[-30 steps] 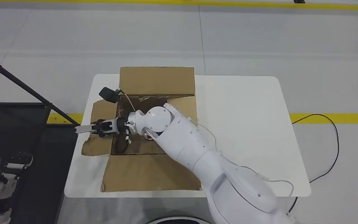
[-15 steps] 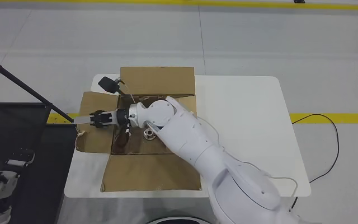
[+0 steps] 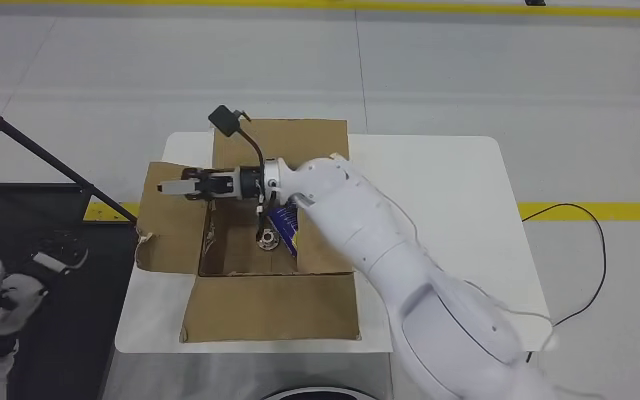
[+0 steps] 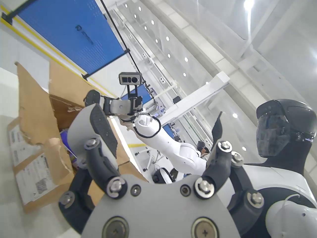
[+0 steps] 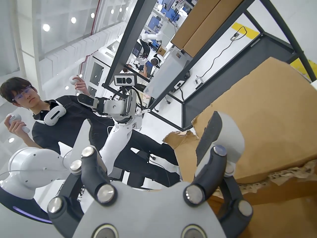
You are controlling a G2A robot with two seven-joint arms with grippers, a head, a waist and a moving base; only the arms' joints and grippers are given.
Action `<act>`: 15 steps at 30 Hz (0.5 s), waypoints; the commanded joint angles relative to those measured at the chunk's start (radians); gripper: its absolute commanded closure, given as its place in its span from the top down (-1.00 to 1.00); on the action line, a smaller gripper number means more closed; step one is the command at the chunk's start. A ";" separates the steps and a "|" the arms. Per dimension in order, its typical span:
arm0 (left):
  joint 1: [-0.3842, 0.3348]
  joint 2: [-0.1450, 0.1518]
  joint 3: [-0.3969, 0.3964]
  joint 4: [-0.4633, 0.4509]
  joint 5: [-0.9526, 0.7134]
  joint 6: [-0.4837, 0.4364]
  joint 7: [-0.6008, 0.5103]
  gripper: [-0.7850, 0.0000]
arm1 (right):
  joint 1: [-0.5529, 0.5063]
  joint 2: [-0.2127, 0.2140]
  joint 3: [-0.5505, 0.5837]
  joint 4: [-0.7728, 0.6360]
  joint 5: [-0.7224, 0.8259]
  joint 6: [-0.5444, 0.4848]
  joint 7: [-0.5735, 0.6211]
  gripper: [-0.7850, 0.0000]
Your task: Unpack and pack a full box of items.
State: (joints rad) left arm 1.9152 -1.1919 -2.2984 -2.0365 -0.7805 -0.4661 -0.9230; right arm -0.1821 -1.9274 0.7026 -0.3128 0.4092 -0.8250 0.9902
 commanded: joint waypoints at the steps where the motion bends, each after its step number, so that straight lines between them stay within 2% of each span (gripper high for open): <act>1: -0.034 0.008 0.022 -0.002 0.036 0.054 -0.031 1.00 | -0.007 0.021 0.018 -0.019 -0.004 -0.009 -0.005 1.00; 5: -0.092 0.018 0.089 -0.007 0.107 0.118 -0.048 1.00 | -0.044 0.078 0.060 -0.098 -0.025 -0.019 -0.014 1.00; 9: -0.131 0.022 0.149 -0.011 0.139 0.136 -0.038 1.00 | -0.118 0.148 0.123 -0.238 -0.051 -0.003 0.002 1.00; 12: -0.148 0.024 0.181 -0.023 0.175 0.150 -0.035 1.00 | -0.198 0.206 0.191 -0.392 -0.079 0.040 0.042 1.00; 15: -0.164 0.028 0.211 -0.045 0.210 0.168 -0.044 1.00 | -0.305 0.264 0.280 -0.603 -0.138 0.132 0.083 1.00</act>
State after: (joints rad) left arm 1.7560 -1.1650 -2.0981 -2.0740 -0.5778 -0.3041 -0.9624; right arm -0.4485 -1.6820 0.9502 -0.8295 0.2955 -0.7280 1.0630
